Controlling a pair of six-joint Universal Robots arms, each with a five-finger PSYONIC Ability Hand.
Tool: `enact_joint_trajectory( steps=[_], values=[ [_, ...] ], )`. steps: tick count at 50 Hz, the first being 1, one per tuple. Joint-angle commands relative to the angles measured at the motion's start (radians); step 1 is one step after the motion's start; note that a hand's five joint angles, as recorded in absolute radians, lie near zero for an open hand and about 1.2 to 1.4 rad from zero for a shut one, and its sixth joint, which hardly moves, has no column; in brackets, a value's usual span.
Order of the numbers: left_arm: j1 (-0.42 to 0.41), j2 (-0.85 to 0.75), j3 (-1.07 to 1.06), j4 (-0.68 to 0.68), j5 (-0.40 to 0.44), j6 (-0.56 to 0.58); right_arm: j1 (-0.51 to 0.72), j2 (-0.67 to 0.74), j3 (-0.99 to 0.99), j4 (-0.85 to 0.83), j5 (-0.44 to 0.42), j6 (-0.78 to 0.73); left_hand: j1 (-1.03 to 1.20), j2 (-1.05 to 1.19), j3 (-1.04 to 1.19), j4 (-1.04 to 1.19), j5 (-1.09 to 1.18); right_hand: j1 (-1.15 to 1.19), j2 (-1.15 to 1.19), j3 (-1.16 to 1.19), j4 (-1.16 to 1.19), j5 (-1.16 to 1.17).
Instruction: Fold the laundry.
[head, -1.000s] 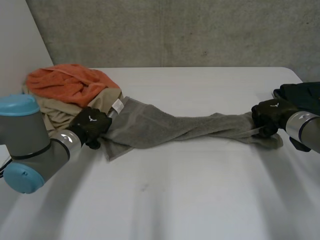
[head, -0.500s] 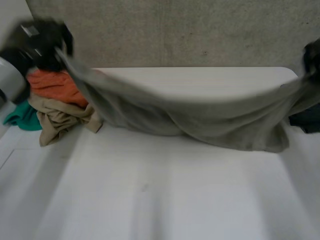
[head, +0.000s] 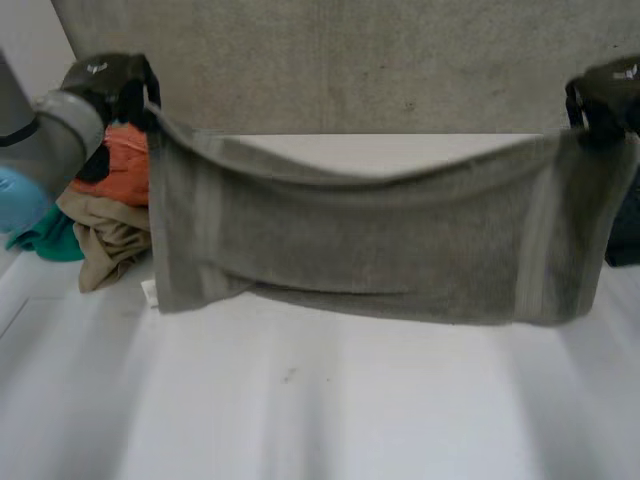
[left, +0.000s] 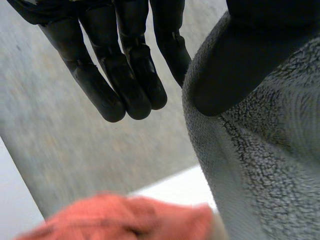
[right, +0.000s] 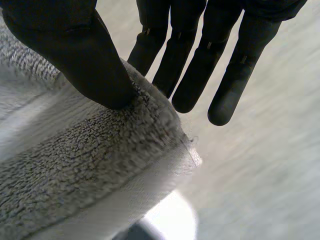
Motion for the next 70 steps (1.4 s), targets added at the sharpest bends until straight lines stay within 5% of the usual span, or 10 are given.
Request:
enact_joint_trajectory(
  steps=[1,6,16,28,39,53,60,64,70],
  values=[
    [-0.019,-0.152,0.535,0.078,-0.141,-0.107,0.035,0.021,-0.083,-0.550,0.169,0.158,0.256,0.200,0.209,0.203,0.231,0.254,0.221,0.205,0.199,0.217],
    [-0.026,-0.131,0.578,0.172,-0.172,-0.161,0.041,-0.033,-0.077,-0.721,0.203,0.245,0.256,0.200,0.209,0.203,0.231,0.254,0.221,0.205,0.199,0.217],
    [-0.035,-0.088,0.317,0.159,-0.117,-0.106,0.036,-0.046,-0.010,-0.465,0.105,0.255,0.256,0.200,0.209,0.203,0.231,0.254,0.221,0.205,0.199,0.217],
    [-0.001,-0.085,-0.183,0.164,-0.065,-0.020,-0.014,-0.019,0.297,-0.256,-0.016,0.178,0.256,0.200,0.209,0.203,0.231,0.254,0.221,0.205,0.199,0.217],
    [0.071,0.073,-0.534,0.063,0.070,0.136,-0.111,-0.072,0.516,-0.028,-0.070,-0.058,0.256,0.200,0.209,0.203,0.231,0.254,0.221,0.205,0.199,0.217],
    [0.283,0.375,-0.921,-0.302,0.300,0.517,-0.314,-0.296,0.644,0.656,-0.108,-0.701,0.256,0.200,0.209,0.203,0.231,0.254,0.221,0.205,0.199,0.217],
    [0.292,0.359,-0.918,-0.319,0.355,0.591,-0.277,-0.254,0.633,0.546,-0.122,-0.660,0.256,0.200,0.209,0.203,0.231,0.254,0.221,0.205,0.199,0.217],
    [0.229,0.297,-0.822,-0.241,0.337,0.476,-0.229,-0.203,0.589,0.411,-0.122,-0.546,0.256,0.200,0.209,0.203,0.231,0.254,0.221,0.205,0.199,0.217],
    [0.136,0.171,-0.616,-0.157,0.202,0.305,-0.157,-0.104,0.509,0.191,-0.113,-0.393,0.256,0.200,0.209,0.203,0.231,0.254,0.221,0.205,0.199,0.217]
  ],
)
